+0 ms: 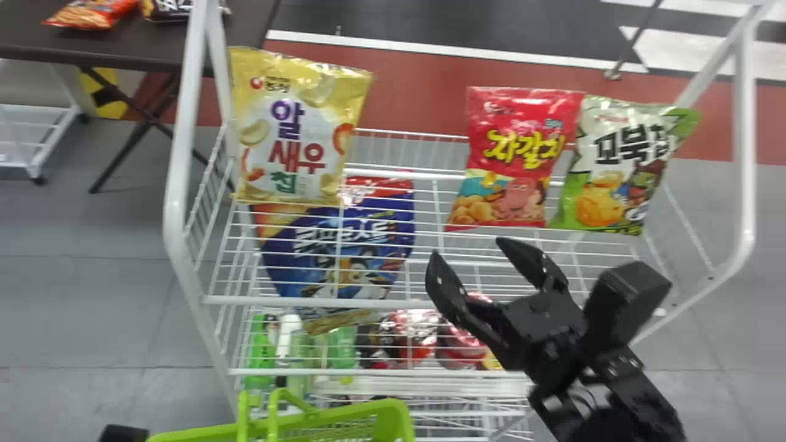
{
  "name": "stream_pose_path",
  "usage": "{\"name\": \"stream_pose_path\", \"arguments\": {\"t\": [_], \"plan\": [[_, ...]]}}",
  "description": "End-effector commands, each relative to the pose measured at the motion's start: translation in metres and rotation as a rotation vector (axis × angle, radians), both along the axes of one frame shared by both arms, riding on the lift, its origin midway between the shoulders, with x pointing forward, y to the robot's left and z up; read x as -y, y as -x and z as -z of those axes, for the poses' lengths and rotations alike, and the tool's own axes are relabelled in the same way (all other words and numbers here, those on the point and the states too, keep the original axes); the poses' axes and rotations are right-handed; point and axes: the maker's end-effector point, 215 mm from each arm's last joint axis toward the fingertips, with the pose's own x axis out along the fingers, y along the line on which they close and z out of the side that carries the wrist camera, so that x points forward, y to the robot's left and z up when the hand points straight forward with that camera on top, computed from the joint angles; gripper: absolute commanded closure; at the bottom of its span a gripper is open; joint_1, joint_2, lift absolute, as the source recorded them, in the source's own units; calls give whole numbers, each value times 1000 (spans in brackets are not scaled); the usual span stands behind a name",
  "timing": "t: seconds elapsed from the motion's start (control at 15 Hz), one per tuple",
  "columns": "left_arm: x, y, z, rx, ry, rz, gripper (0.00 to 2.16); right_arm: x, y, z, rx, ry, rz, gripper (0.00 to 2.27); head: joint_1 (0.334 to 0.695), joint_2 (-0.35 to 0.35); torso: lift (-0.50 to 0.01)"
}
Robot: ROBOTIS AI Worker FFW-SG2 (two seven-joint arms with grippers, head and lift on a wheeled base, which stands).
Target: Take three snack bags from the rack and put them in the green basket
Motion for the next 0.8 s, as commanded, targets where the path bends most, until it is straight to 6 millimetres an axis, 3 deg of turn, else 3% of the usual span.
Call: {"name": "stream_pose_path", "arguments": {"t": [0.0, 0.13, 0.4, 0.53, 0.73], "plan": [[-1, 0, 0, 0, -2, 2, 1902, 34, -35, -8, 55, 93, 124, 66, 695, -246, -16], [-3, 0, 1, 1, -6, 4, 1902, 57, -64, -1, 47, 135, 179, 70, 695, -316, -16], [-6, 0, 2, 3, -14, 4, 1902, 90, -107, 9, -3, 144, 224, 93, 695, -347, -16], [-6, 0, 2, 0, -14, 2, 1902, 95, -121, 19, -29, 128, 208, 137, 695, -350, -16], [-7, -2, 3, 3, -17, -2, 1902, 87, -139, 38, -71, 90, 150, 205, 695, -350, -16]]}}
